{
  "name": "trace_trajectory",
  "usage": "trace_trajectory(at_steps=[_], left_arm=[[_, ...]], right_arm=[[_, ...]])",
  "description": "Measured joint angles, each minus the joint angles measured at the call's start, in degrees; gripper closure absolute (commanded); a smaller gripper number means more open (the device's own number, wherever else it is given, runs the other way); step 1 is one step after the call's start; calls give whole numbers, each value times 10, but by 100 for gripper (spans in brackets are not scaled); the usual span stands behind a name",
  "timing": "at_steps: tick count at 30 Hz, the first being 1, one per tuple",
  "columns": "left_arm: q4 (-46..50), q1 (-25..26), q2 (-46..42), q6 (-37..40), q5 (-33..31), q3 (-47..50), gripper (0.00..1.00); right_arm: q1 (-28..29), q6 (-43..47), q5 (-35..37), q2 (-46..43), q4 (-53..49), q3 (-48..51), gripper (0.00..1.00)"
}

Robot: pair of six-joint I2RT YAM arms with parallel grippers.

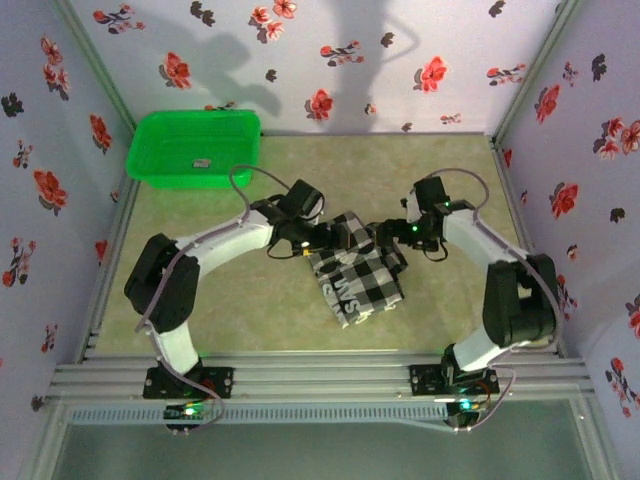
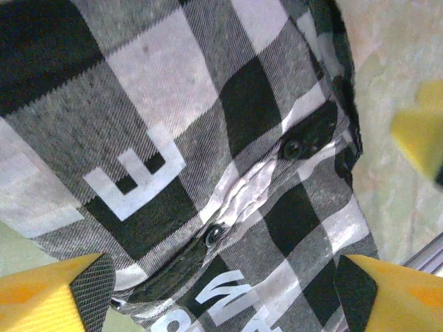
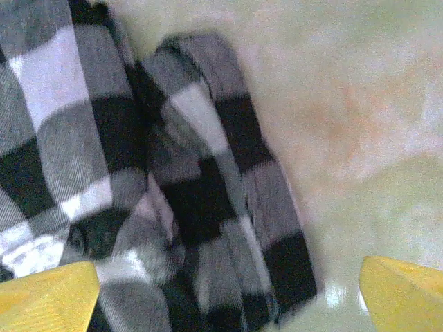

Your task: Fold and stack the long sleeve shirts

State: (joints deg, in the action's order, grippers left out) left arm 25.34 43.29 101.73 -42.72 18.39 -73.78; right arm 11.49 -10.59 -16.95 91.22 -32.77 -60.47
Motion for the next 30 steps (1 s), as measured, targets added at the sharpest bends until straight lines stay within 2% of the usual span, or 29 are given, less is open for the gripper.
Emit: trace_trajectory(at_steps=[9, 20, 30], left_arm=[[-48, 34, -7, -48, 7, 66, 15], [-66, 36, 4, -54, 5, 67, 15], [-69, 36, 19, -54, 3, 67, 15]], right_arm=[[-19, 33, -99, 108, 64, -54, 0], [-7, 47, -104, 144, 94, -50, 1], [26, 45, -120, 128, 118, -13, 2]])
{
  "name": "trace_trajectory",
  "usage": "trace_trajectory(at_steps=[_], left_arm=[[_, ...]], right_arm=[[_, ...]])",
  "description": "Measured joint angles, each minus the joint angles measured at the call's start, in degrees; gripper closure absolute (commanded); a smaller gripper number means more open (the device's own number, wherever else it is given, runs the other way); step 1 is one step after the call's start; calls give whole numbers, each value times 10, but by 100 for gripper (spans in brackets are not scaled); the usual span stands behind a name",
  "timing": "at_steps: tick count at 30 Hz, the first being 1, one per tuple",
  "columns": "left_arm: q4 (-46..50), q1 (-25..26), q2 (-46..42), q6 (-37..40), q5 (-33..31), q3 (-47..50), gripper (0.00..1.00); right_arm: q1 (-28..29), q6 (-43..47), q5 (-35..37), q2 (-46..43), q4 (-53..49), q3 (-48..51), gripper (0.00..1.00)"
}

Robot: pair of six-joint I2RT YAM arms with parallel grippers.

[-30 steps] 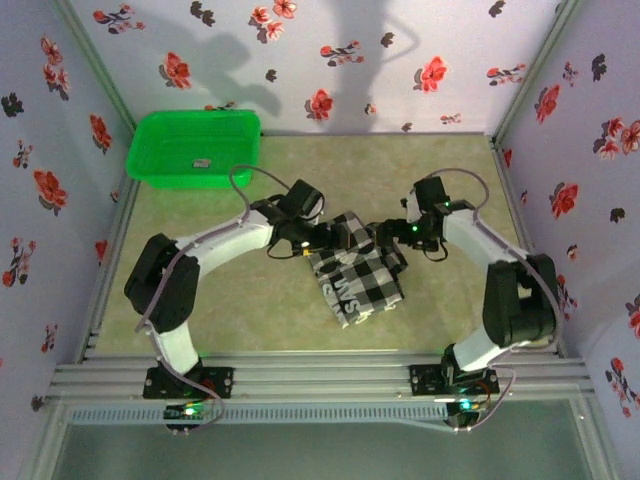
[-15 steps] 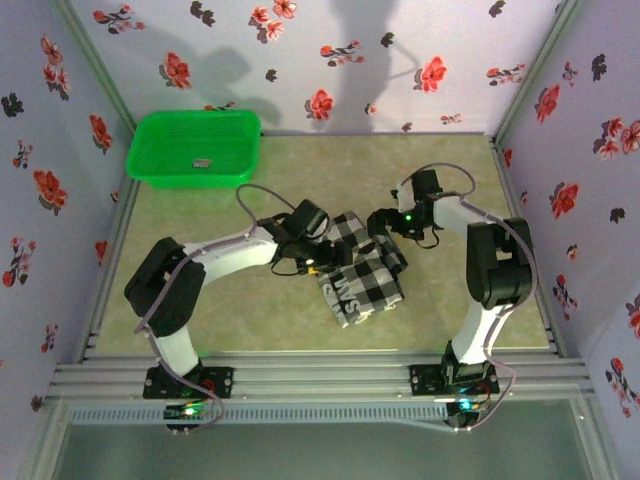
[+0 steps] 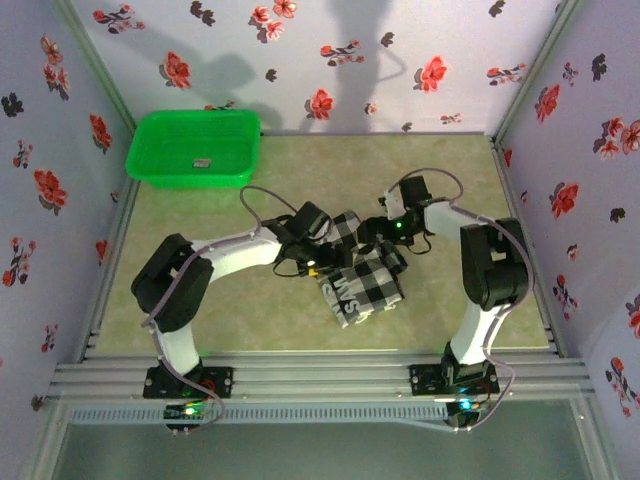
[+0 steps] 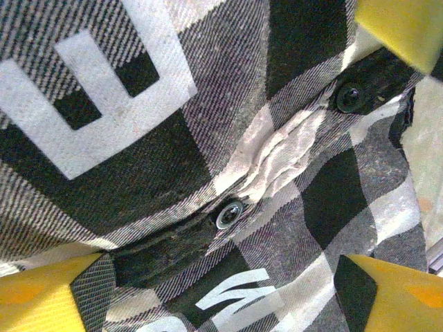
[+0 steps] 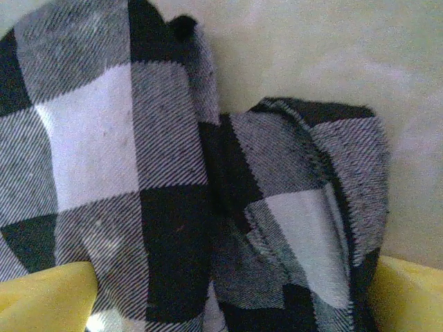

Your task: Fold and stack the long sleeve shirts

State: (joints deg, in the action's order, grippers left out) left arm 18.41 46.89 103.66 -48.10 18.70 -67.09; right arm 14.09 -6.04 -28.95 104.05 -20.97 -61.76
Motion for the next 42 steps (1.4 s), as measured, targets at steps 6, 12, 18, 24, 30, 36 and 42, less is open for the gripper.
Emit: trace_trajectory(at_steps=[6, 12, 18, 24, 30, 36, 42], left_arm=[[0, 0, 6, 1, 0, 0, 15], [-1, -5, 6, 2, 1, 0, 15], [0, -24, 6, 9, 10, 0, 15], [33, -71, -10, 32, 11, -18, 15], [77, -150, -94, 59, 10, -62, 14], [101, -214, -175, 84, 10, -99, 13], [121, -228, -201, 96, 11, -93, 13]], right_arm=[[3, -6, -11, -10, 15, 18, 5], [31, -6, -5, -11, -2, 19, 26], [47, -28, 36, -12, -32, 25, 80], [48, -52, 116, -55, -96, 4, 100], [48, -65, 284, -141, -203, -66, 100], [60, -66, 528, -208, -288, -153, 100], [151, -66, 680, -130, -348, -180, 100]])
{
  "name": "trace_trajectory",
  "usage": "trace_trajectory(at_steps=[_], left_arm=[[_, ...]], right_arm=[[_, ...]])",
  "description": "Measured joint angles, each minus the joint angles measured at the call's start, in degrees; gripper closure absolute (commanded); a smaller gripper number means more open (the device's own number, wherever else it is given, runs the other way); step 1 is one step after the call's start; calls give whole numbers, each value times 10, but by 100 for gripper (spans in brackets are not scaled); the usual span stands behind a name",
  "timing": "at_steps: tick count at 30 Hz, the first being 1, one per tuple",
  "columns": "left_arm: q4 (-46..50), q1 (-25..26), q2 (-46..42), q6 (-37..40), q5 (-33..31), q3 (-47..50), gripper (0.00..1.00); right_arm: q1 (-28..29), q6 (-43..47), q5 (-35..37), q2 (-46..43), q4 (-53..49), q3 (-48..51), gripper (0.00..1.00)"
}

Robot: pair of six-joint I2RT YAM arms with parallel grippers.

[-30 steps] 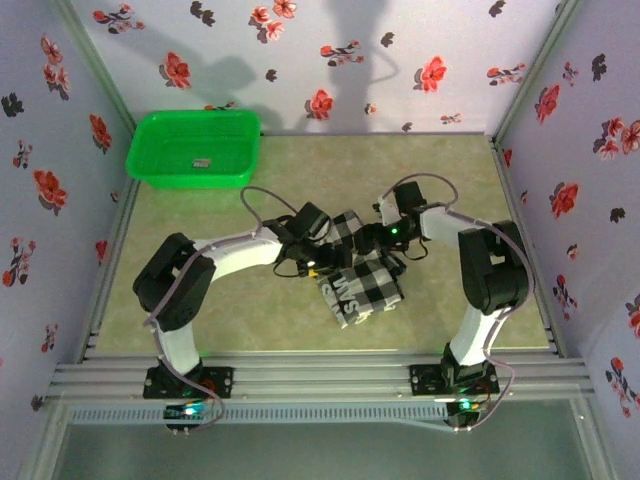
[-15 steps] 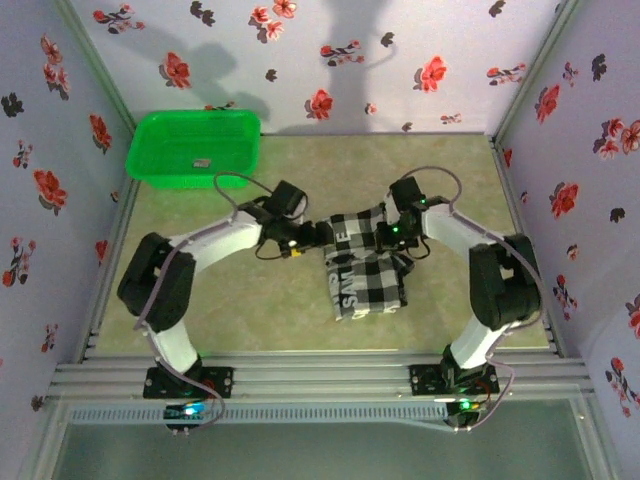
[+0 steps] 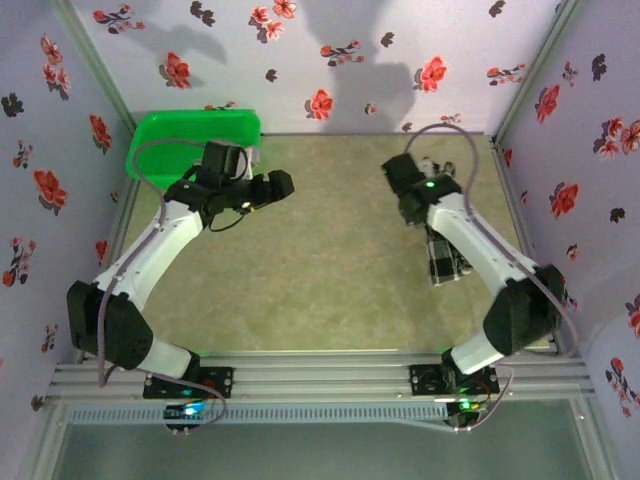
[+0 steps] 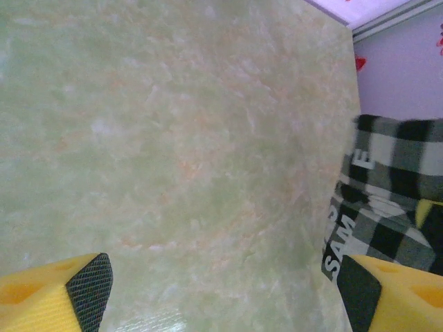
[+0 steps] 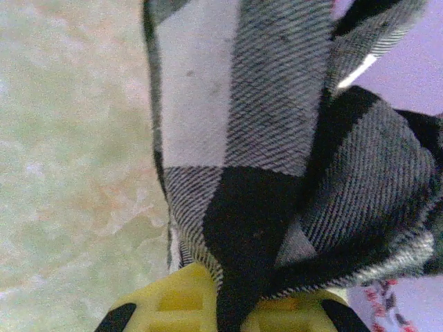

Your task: Fold and stack the long sleeve shirts

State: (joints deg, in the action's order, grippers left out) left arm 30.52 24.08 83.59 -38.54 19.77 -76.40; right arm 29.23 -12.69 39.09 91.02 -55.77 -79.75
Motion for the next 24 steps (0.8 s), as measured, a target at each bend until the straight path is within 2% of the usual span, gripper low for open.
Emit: trace_trajectory(at_steps=[6, 10, 11, 13, 15, 18, 21, 24], left_arm=[[13, 0, -26, 0, 0, 68, 12], [19, 0, -59, -1, 0, 110, 12], [21, -1, -68, -2, -1, 118, 12], [40, -8, -89, -2, -7, 127, 9], [39, -10, -106, -3, -13, 128, 6], [36, -13, -123, -3, -16, 128, 5], [36, -15, -140, -5, -16, 128, 5], [52, -16, -161, -14, -19, 128, 4]], right_arm=[[127, -25, 52, 231, -64, -90, 100], [195, -45, 47, 327, -91, -153, 99], [209, -49, 39, 337, -95, -165, 94], [224, -61, 14, 346, -104, -183, 77], [227, -77, -29, 347, -107, -200, 63], [227, -96, -111, 345, -96, -216, 52], [228, -132, -237, 331, -54, -208, 42], [223, -189, -384, 276, 41, -158, 35]])
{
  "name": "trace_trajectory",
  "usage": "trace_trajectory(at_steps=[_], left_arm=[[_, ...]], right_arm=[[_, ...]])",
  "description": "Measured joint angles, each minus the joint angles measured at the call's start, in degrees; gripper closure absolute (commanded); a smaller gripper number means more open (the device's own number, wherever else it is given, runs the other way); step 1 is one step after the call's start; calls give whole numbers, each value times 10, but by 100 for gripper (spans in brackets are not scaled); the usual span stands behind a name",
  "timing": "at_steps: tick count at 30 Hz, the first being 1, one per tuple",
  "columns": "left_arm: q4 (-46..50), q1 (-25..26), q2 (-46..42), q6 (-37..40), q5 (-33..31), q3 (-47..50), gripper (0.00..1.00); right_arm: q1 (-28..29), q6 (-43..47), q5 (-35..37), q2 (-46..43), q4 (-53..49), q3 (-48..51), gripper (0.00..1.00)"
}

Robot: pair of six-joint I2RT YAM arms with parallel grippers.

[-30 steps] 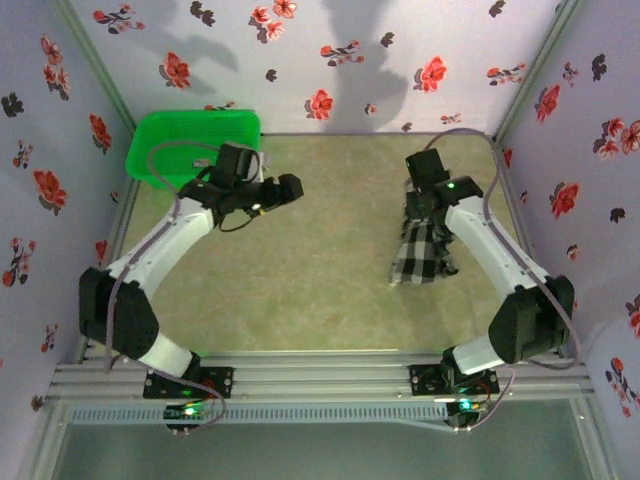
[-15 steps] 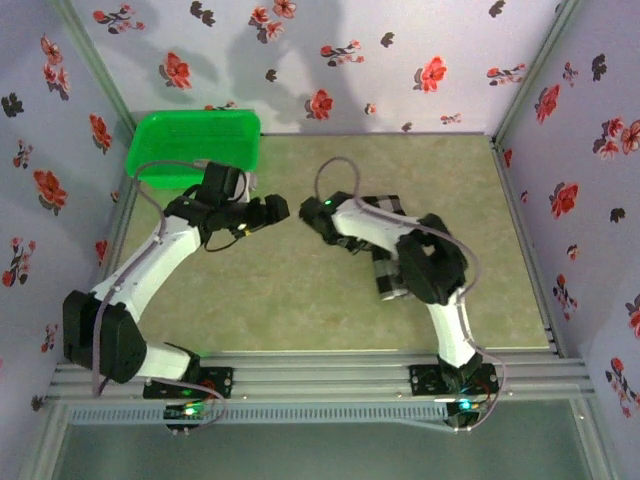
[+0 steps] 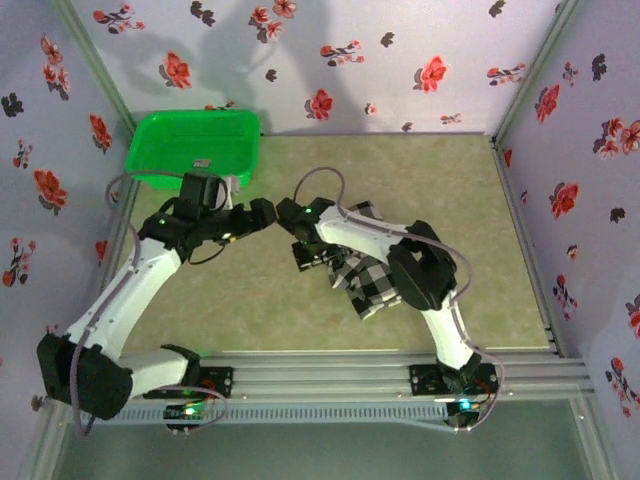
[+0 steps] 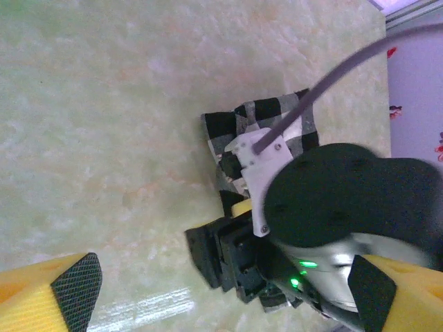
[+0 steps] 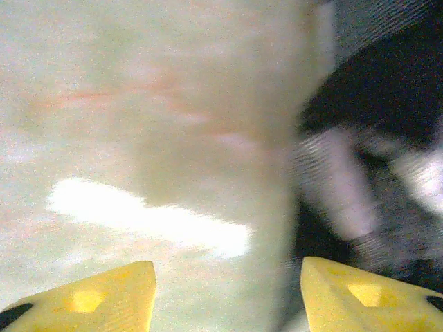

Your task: Fold and stack the long sleeve shirts

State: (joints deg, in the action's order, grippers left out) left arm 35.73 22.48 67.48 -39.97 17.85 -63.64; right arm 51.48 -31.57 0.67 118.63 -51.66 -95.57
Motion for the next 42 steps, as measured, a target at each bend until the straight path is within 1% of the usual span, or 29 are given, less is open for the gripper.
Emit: trace_trajectory(at_steps=[2, 4, 5, 7, 8, 10, 11, 12, 14, 15, 16, 18, 19, 21, 24, 27, 31, 34, 37, 39, 42], left_arm=[[8, -1, -20, -7, -4, 0, 4], [10, -1, -44, -21, -8, 1, 3], [6, -1, -57, -30, -8, 6, 3], [-10, 3, -76, -48, -9, 28, 4], [-21, 10, -79, -58, -9, 45, 5], [-41, 43, -64, -74, -17, 68, 7], [-54, 68, -41, -83, -19, 76, 10], [-67, 93, -11, -92, -19, 78, 15], [-114, 141, 65, -119, -15, 80, 29], [-141, 160, 102, -134, -10, 81, 34], [-164, 176, 136, -146, -5, 81, 41], [-213, 209, 214, -176, 5, 76, 59], [-224, 219, 242, -183, 9, 71, 63], [-250, 239, 304, -204, 18, 52, 66], [-275, 252, 381, -221, 34, 10, 70], [-266, 247, 433, -217, 39, -42, 71], [-232, 225, 469, -189, 38, -112, 71], [-215, 201, 494, -168, 39, -170, 70], [-214, 185, 538, -160, 44, -245, 69], [-221, 180, 580, -160, 51, -308, 70], [-225, 174, 628, -160, 58, -379, 70]], right_arm=[[-7, -38, -76, -54, 52, 36, 33], [-23, -69, -130, -117, 91, 68, 31], [-38, -82, -149, -154, 106, 82, 30], [-76, -95, -163, -222, 115, 101, 32], [-105, -95, -158, -257, 109, 109, 36], [-166, -89, -132, -312, 93, 127, 48], [-204, -79, -111, -338, 82, 145, 57], [-242, -69, -89, -359, 75, 170, 63], [-303, -55, -57, -381, 68, 231, 72], [-329, -47, -45, -384, 70, 271, 75], [-346, -43, -40, -383, 73, 306, 78], [-371, -37, -36, -374, 83, 382, 81], [-375, -35, -36, -369, 87, 407, 82], [-376, -35, -43, -365, 112, 456, 85], [-376, -45, -61, -365, 157, 500, 87], [-373, -61, -71, -379, 196, 532, 88], [-350, -105, -86, -425, 233, 588, 90], [-309, -170, -95, -460, 284, 638, 90], [-244, -268, -96, -480, 388, 690, 90], [-202, -342, -97, -457, 483, 707, 89], [-147, -437, -99, -374, 622, 692, 87]])
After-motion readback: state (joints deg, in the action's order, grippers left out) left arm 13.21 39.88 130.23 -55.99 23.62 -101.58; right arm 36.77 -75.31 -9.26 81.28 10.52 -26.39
